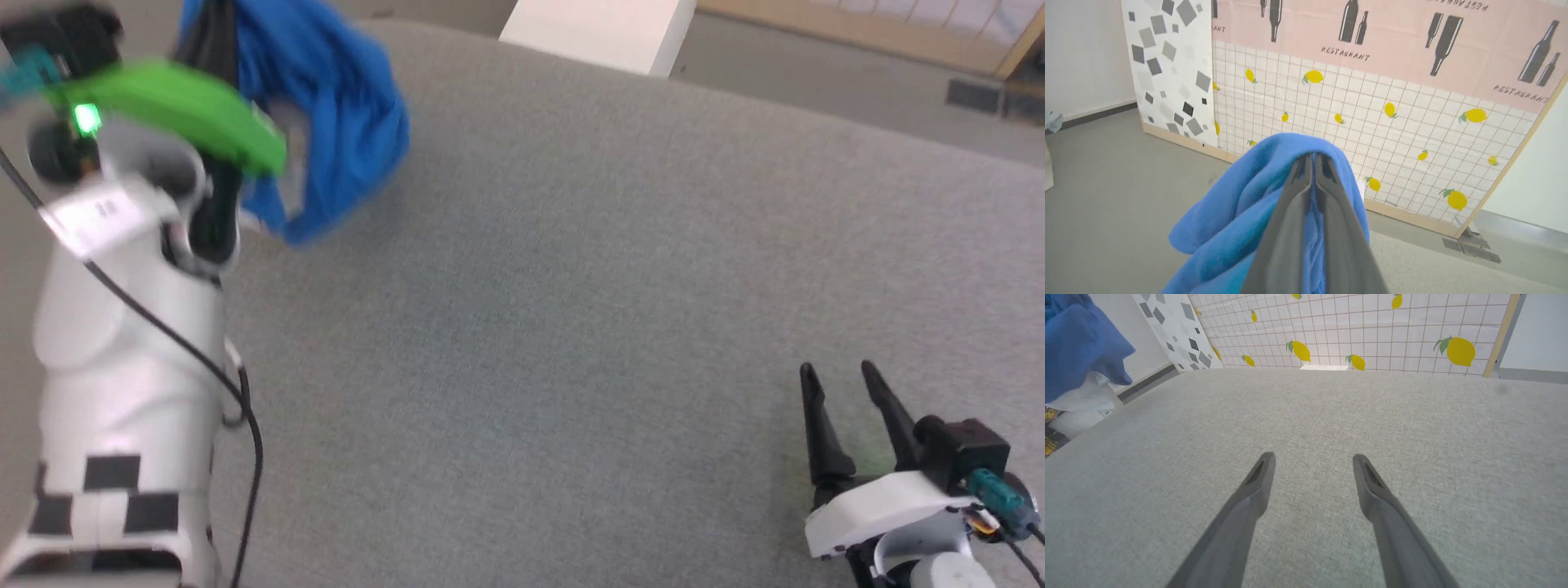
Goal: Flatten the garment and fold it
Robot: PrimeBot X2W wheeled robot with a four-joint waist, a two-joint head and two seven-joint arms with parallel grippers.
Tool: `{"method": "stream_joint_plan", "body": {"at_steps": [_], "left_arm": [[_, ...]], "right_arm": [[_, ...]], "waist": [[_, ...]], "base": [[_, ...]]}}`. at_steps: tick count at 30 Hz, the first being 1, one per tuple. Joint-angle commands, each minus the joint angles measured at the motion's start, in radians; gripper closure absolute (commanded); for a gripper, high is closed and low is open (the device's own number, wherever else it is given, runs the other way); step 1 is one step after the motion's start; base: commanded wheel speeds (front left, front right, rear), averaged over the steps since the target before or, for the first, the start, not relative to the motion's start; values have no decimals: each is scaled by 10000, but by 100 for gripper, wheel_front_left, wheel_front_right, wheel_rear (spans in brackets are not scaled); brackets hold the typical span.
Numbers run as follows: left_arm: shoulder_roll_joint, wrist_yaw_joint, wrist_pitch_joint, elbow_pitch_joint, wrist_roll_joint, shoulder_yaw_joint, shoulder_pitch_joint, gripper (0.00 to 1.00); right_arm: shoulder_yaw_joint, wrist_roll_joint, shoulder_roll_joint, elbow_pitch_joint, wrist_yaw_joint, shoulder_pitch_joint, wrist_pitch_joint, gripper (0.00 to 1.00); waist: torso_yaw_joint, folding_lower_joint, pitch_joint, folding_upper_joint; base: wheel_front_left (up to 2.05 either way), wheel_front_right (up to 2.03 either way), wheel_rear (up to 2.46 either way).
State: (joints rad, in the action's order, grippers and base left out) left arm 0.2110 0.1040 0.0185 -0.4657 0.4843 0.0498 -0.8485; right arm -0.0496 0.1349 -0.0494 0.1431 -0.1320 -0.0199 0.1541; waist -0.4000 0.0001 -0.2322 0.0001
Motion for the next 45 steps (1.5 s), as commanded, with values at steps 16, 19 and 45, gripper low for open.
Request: {"method": "stream_joint_plan", "body": {"at_steps": [16,19,45], "left_arm": [[-1466,244,667,576,1799,1936,-631,100],[-1574,248,785,6,2042,2967,552,100],[-892,-1166,2242,1332,6142,3612,3737,0]], "right_arm": [[25,894,-8,1843,13,-91,927,0],[-197,937,-8,2022,13,-43,985,0],[-255,1085,-8,2211,13,205,1075,0]], "waist": [[2984,-1,1558,-1],[3346,-1,1561,-1],[2889,-1,2294,-1]], "base": [[0,0,0],[0,0,0],[0,0,0]]}}
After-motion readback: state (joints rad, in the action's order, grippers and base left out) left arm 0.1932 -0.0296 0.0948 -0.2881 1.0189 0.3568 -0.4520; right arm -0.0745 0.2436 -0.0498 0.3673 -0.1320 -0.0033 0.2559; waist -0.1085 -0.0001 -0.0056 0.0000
